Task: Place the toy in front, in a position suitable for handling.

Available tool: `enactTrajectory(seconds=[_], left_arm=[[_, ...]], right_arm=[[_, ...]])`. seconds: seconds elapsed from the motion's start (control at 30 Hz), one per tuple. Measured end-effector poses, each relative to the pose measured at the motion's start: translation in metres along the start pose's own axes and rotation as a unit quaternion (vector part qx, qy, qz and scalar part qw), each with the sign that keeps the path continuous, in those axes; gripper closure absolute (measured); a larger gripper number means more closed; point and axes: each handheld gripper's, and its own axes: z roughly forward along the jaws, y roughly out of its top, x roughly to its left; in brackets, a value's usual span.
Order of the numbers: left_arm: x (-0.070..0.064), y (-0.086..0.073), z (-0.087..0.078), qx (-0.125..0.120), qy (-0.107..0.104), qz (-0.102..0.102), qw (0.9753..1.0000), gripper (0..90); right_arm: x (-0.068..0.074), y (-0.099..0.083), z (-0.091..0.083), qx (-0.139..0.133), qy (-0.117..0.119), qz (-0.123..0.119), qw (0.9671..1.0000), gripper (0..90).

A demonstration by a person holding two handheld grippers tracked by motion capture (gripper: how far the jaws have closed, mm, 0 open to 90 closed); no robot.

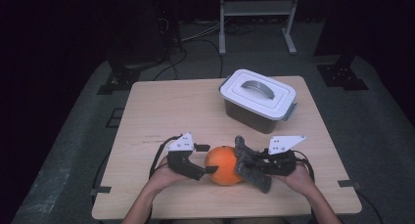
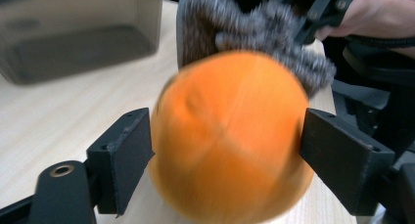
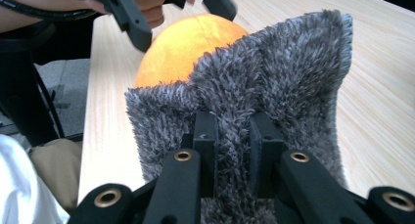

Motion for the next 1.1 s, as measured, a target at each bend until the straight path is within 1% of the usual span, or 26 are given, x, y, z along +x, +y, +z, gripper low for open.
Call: enactTrajectory(seconds=[0.07,0.1,0.13,0.17,0.2,0.23,0.27,0.3,0.33,0.37,0.4,0.43,0.47,0.5,0.57,0.63,0.67,0.73,0.8,0.83,0.87,0.93,0.97,1.03,1.07,1.1], left_arm=[[0.000,-0.003,0.005,0.002,-0.017,-0.005,0.9998,21.8],[0.000,-0.003,0.005,0.001,-0.018,-0.002,0.9998,25.7],[0.000,-0.003,0.005,0.001,-0.018,-0.002,0.9998,32.4],[-0.002,-0.002,0.003,0.002,-0.014,0.005,0.9999,37.6],[-0.002,-0.002,0.003,0.002,-0.014,0.005,0.9999,40.9],[-0.004,0.001,0.001,0.003,-0.010,0.011,0.9999,43.7],[-0.004,0.001,0.001,0.003,-0.010,0.011,0.9999,45.2],[-0.005,0.002,0.001,0.008,-0.007,0.020,0.9997,46.6],[-0.005,0.002,0.001,0.008,-0.007,0.020,0.9997,46.9],[-0.008,0.004,0.003,0.009,-0.006,0.026,0.9996,47.3],[-0.008,0.004,0.003,0.009,-0.006,0.026,0.9996,47.5],[-0.011,0.007,0.003,0.012,-0.001,0.035,0.9993,48.0],[-0.011,0.007,0.003,0.012,-0.001,0.035,0.9993,48.6],[-0.011,0.008,0.002,0.012,0.000,0.038,0.9992,48.6],[-0.011,0.010,-0.001,0.006,0.004,0.038,0.9992,49.6],[-0.011,0.014,-0.008,-0.006,0.010,0.038,0.9992,49.8],[-0.011,0.015,-0.010,-0.009,0.013,0.039,0.9991,49.9],[-0.011,0.015,-0.010,-0.008,0.011,0.037,0.9992,50.1],[-0.011,0.015,-0.009,-0.007,0.009,0.037,0.9993,50.0],[-0.012,0.014,-0.007,-0.009,0.004,0.036,0.9993,49.8],[-0.012,0.014,-0.007,-0.009,0.004,0.036,0.9993,49.5],[-0.012,0.014,-0.007,-0.008,0.003,0.038,0.9992,47.9],[-0.011,0.012,-0.005,-0.006,-0.002,0.037,0.9993,46.2],[-0.011,0.011,-0.005,-0.008,-0.002,0.037,0.9993,44.2],[-0.010,0.011,-0.005,-0.013,-0.003,0.033,0.9994,36.2],[-0.008,0.011,-0.006,-0.015,-0.005,0.025,0.9996,33.1]], right_arm=[[-0.002,-0.001,-0.001,0.000,-0.001,0.003,1.0000,76.1],[-0.002,-0.002,-0.002,0.001,-0.002,0.005,1.0000,76.2],[-0.002,-0.002,-0.002,0.001,-0.002,0.005,1.0000,76.2],[-0.003,-0.002,-0.003,-0.003,-0.002,0.010,0.9999,76.8],[-0.003,-0.002,-0.003,-0.003,-0.002,0.010,0.9999,76.8],[-0.005,0.000,-0.005,-0.017,0.000,0.015,0.9997,77.2],[-0.005,0.000,-0.005,-0.017,0.000,0.015,0.9997,77.2],[-0.003,0.006,-0.009,-0.043,0.004,0.019,0.9989,77.3],[-0.003,0.006,-0.009,-0.043,0.004,0.019,0.9989,77.3],[0.000,0.012,-0.009,-0.061,0.011,0.019,0.9979,77.3],[0.000,0.012,-0.009,-0.061,0.011,0.019,0.9979,77.3],[0.004,0.016,-0.005,-0.058,0.011,0.008,0.9982,77.1],[0.004,0.016,-0.005,-0.058,0.011,0.008,0.9982,77.1],[0.005,0.016,-0.002,-0.050,0.008,0.004,0.9987,77.0],[0.004,0.012,0.000,-0.047,0.008,0.008,0.9988,77.0],[0.000,0.008,-0.001,-0.029,-0.010,0.007,0.9995,77.0],[0.000,0.008,-0.001,-0.025,-0.013,0.009,0.9996,77.0],[0.002,0.010,-0.001,-0.036,-0.010,0.009,0.9993,77.0],[0.007,0.017,-0.002,-0.065,0.005,0.007,0.9978,76.8],[0.008,0.020,-0.001,-0.071,0.010,0.002,0.9974,76.6],[0.010,0.021,0.001,-0.065,0.009,-0.002,0.9979,76.6],[0.010,0.018,0.006,-0.046,0.005,-0.006,0.9989,76.6],[0.009,0.014,0.009,-0.043,0.010,0.000,0.9990,76.6],[0.007,0.012,0.011,-0.042,0.015,0.006,0.9990,76.6],[0.007,0.011,0.010,-0.040,0.013,0.006,0.9991,76.6],[0.007,0.011,0.010,-0.040,0.013,0.006,0.9991,76.6]])
